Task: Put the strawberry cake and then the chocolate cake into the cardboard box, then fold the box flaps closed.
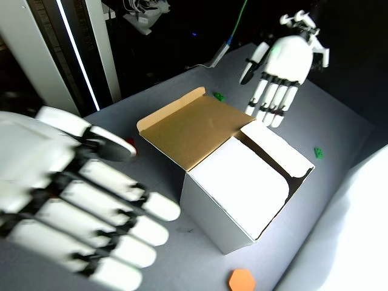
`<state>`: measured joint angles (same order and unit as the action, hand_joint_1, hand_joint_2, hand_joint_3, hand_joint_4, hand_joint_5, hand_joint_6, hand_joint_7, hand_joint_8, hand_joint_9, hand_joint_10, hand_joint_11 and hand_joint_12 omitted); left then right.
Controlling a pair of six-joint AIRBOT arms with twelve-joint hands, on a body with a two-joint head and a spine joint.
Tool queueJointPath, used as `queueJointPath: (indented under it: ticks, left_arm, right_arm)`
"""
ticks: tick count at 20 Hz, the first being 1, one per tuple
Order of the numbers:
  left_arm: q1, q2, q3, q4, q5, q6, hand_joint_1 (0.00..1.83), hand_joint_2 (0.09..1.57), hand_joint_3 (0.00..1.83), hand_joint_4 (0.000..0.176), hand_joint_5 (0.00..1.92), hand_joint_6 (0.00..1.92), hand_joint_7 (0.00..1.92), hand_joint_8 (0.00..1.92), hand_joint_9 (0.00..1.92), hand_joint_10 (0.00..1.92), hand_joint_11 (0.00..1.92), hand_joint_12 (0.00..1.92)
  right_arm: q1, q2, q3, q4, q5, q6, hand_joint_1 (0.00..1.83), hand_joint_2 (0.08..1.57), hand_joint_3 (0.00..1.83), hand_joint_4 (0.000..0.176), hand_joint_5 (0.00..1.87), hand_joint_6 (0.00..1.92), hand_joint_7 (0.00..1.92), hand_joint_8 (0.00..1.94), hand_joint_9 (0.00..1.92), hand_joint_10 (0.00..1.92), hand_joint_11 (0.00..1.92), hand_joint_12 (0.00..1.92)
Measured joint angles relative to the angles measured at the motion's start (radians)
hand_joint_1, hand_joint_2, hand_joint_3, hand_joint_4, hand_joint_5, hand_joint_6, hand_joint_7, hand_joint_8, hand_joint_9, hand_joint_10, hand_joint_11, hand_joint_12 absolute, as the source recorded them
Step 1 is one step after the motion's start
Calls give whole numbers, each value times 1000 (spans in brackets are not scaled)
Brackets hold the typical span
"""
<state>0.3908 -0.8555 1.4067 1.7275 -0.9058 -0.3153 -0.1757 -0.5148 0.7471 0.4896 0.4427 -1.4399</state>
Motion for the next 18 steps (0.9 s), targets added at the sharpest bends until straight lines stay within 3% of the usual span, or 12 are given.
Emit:
queueJointPath:
  ticks: [1,5,12,14,16,18]
  left_arm:
    - [21,0,-19,-21,1,24,0,1368,0,60,90,2,120,0,103,3,0,394]
    - [61,0,-91,-113,26,87,0,1364,0,56,74,0,88,1,86,0,0,376]
    - [73,0,-224,-142,63,121,0,1354,0,38,73,2,122,4,108,6,0,511]
    - [58,20,-268,-140,62,121,0,1356,1,36,72,1,147,8,119,6,0,550]
    - [30,45,-288,-137,60,116,0,1360,2,40,76,1,142,3,93,10,0,451]
    - [-28,66,-288,-118,50,53,0,1367,2,32,88,3,154,4,127,14,0,507]
  right_arm:
    - [1,9,2,3,3,3,0,1311,0,0,129,6,167,2,119,6,0,273]
    - [1,-4,5,4,-13,6,0,1301,0,0,112,0,166,1,117,2,0,235]
    - [1,-25,3,0,-22,23,0,1298,0,0,104,0,169,0,134,4,0,358]
    - [1,-25,3,0,-22,23,0,1306,2,0,127,6,187,4,145,6,0,381]
    - [1,-25,3,0,-22,23,0,1304,1,0,130,6,183,1,135,1,0,388]
    - [1,-27,3,0,-21,24,0,1305,1,0,125,0,171,1,140,2,0,370]
